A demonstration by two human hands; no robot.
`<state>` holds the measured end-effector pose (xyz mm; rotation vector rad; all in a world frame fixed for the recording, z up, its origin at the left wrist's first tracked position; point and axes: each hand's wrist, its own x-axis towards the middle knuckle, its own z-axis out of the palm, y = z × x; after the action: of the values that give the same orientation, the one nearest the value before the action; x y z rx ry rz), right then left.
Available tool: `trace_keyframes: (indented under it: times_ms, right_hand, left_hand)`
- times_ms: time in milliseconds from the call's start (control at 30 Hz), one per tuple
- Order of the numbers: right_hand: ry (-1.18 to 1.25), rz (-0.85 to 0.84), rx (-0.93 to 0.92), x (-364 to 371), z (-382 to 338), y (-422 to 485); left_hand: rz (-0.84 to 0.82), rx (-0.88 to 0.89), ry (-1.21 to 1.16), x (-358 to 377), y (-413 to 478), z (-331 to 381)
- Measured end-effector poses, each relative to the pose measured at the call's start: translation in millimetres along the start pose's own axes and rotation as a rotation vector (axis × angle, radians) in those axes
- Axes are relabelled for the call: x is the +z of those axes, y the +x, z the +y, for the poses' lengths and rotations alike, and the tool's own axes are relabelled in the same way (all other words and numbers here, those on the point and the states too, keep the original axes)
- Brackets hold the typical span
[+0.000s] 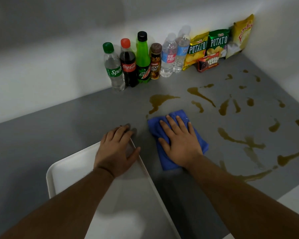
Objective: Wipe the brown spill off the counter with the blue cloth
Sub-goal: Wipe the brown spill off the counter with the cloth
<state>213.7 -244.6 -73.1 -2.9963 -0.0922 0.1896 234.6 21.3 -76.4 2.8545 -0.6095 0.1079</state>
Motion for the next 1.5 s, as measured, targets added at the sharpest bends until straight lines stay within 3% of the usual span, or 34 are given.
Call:
trace_keyframes:
  times_ms: [167, 300, 533, 733, 900, 1033, 1200, 1333, 1500]
  right_hand:
    - [-0.005, 0.024, 0.113, 12.4, 7.4, -48.5]
    - [0.017, 0.014, 0.016, 21.4, -17.1, -83.2]
    - [0.028, -0.036, -0.104, 1.5, -18.0, -3.5]
    - [-0.007, 0.023, 0.096, -3.1, 12.5, 0.7]
    - [0.014, -0.011, 0.181, 7.6, -9.1, -38.1]
    - [0.01, -0.057, 0.082, 13.1, -43.1, -39.1]
    - [0.035, -0.035, -0.04, 7.9, -54.4, 15.6]
    - [0.016, -0.002, 0.029, -1.0, -39.2, 41.3]
    - [0.035, 0.054, 0.263, 2.7, -27.2, 20.3]
  left_hand:
    - [0.03, 0.009, 0.004, -0.6, -0.3, 1.9]
    - [0.06, 0.02, -0.013, -2.0, -0.3, 3.3]
    - [0.0, -0.004, -0.055, -4.3, -0.1, 1.0]
    - [-0.022, -0.015, -0.04, -12.1, 12.4, -1.9]
    - [-0.047, 0.04, -0.097, -21.5, 62.6, -29.6]
    - [-0.178, 0.074, -0.209, -15.9, 106.9, -54.3]
    - [-0.126, 0.203, -0.211, -1.4, 123.9, -69.5]
    - [-0.094, 0.203, -0.207, 0.5, 123.3, -70.0]
    - [-0.097, 0.186, -0.199, 0.0, 121.6, -69.7]
